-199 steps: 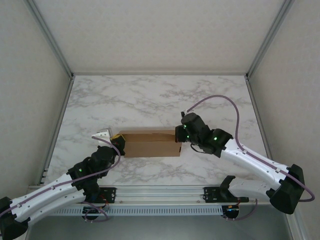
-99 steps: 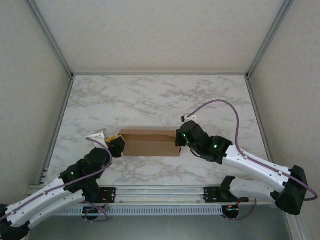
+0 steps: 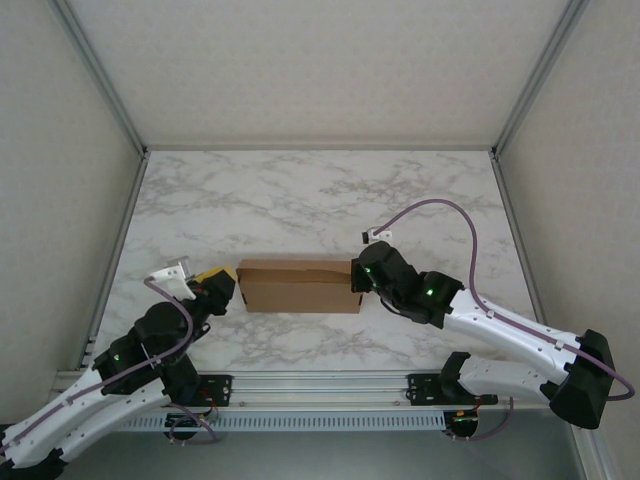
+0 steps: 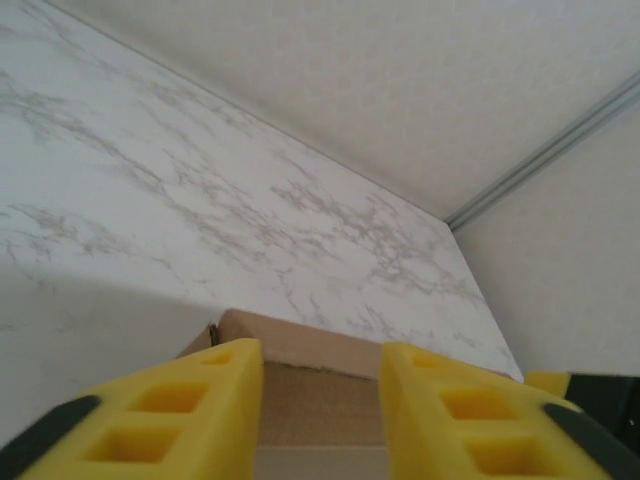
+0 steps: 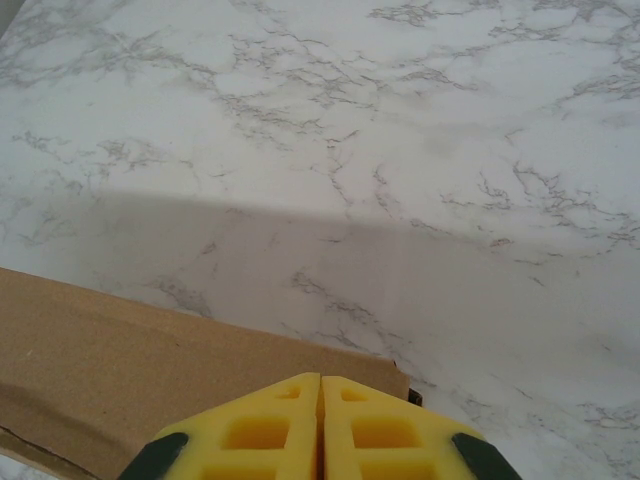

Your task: Fold the paper box

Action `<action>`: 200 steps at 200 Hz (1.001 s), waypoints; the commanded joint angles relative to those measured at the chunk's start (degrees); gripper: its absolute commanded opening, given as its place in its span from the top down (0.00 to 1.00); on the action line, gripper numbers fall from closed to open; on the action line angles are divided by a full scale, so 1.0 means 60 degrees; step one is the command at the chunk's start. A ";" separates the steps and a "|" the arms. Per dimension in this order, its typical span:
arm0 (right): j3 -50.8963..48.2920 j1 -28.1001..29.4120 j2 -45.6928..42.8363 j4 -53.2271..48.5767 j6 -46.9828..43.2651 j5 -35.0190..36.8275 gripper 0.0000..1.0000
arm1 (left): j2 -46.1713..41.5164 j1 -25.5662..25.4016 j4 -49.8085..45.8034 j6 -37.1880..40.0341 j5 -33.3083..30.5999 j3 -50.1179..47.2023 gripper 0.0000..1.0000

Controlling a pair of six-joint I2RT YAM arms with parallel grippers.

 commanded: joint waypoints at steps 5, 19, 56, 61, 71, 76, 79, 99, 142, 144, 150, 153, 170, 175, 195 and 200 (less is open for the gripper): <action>0.0095 0.0093 0.0110 -0.0868 0.0125 0.0255 0.90 | 0.0744 -0.0043 0.0612 0.0387 -0.0574 0.0510 0.53; 0.0125 0.0099 0.0127 -0.0896 0.0127 0.0241 0.90 | 0.1395 -0.0007 0.1060 0.0760 -0.0325 0.0679 0.48; 0.0271 0.0112 0.0241 -0.0927 0.0142 0.0226 0.90 | 0.3336 0.0258 0.1151 0.0788 -0.0059 0.1204 0.48; 0.0279 0.0106 0.0237 -0.0927 0.0137 0.0227 0.90 | 0.3484 0.0316 0.1159 0.0815 -0.0130 0.1211 0.50; 0.0286 0.0106 0.0271 -0.0913 0.0136 0.0213 0.90 | 0.3649 0.0454 0.1249 0.0862 -0.0204 0.1220 0.52; 0.0301 0.0110 0.0297 -0.0904 0.0143 0.0211 0.90 | 0.3694 0.0521 0.1345 0.0918 -0.0145 0.1215 0.53; 0.0304 0.0113 0.0301 -0.0906 0.0144 0.0211 0.90 | 0.3711 0.0571 0.1425 0.0957 -0.0081 0.1216 0.54; 0.0306 0.0123 0.0384 -0.0862 0.0159 0.0157 0.90 | 0.3802 0.0878 0.1807 0.1066 0.0314 0.1198 0.56; 0.0271 0.0128 0.0502 -0.0731 0.0214 0.0111 0.90 | 0.4153 0.1440 0.2238 0.0920 0.1317 0.1036 0.62; 0.0279 0.0139 0.0505 -0.0717 0.0214 0.0109 0.90 | 0.4157 0.1455 0.2256 0.0903 0.1349 0.1018 0.63; 0.0271 0.0142 0.0506 -0.0708 0.0219 0.0109 0.90 | 0.4149 0.1538 0.2269 0.0851 0.1448 0.0974 0.63; 0.0279 0.0135 0.0506 -0.0708 0.0218 0.0109 0.90 | 0.4148 0.1570 0.2278 0.0817 0.1499 0.0949 0.64; 0.0276 0.0143 0.0523 -0.0699 0.0227 0.0109 0.90 | 0.4048 0.1772 0.2430 0.0577 0.1874 0.0725 0.65; 0.0270 0.0141 0.0535 -0.0674 0.0233 0.0102 0.90 | 0.4034 0.1811 0.2491 0.0508 0.1975 0.0641 0.66; 0.0244 0.0143 0.0590 -0.0621 0.0250 0.0080 0.90 | 0.3960 0.1877 0.2790 0.0187 0.2289 0.0376 0.69; 0.0233 0.0142 0.0607 -0.0613 0.0243 0.0058 0.90 | 0.3947 0.1876 0.2870 0.0107 0.2372 0.0317 0.70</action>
